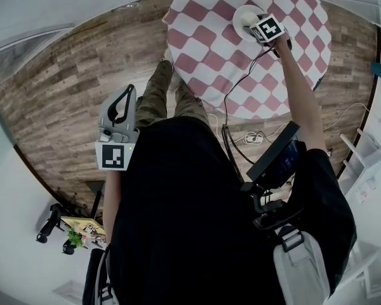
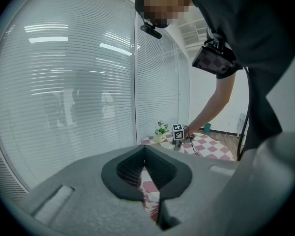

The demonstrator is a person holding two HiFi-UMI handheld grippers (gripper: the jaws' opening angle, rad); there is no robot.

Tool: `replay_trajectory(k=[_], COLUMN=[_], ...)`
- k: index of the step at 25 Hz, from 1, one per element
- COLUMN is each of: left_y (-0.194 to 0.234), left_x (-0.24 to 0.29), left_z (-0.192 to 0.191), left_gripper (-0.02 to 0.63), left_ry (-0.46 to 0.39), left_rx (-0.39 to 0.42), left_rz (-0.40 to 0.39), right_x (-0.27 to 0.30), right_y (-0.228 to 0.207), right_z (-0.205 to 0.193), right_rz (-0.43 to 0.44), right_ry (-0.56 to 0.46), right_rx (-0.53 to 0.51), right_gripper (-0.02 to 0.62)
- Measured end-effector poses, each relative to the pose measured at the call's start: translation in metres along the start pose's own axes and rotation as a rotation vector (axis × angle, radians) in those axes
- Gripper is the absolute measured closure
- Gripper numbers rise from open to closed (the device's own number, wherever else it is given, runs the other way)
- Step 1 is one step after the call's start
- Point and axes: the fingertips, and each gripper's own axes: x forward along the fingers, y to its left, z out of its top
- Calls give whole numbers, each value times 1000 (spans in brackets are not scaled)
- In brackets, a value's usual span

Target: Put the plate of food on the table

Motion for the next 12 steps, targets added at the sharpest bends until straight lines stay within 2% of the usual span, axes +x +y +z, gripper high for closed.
replay_trajectory(k=[12], left_y=[5], left_x=[1], left_z=[0], left_gripper=[612], left_ry=[2], left_rx=[-10], left_rz=[15], right_x=[9], right_y=[-3], right_z=[3], right_rz=[-4], right_ry=[15], right_rx=[6], right_gripper=[281])
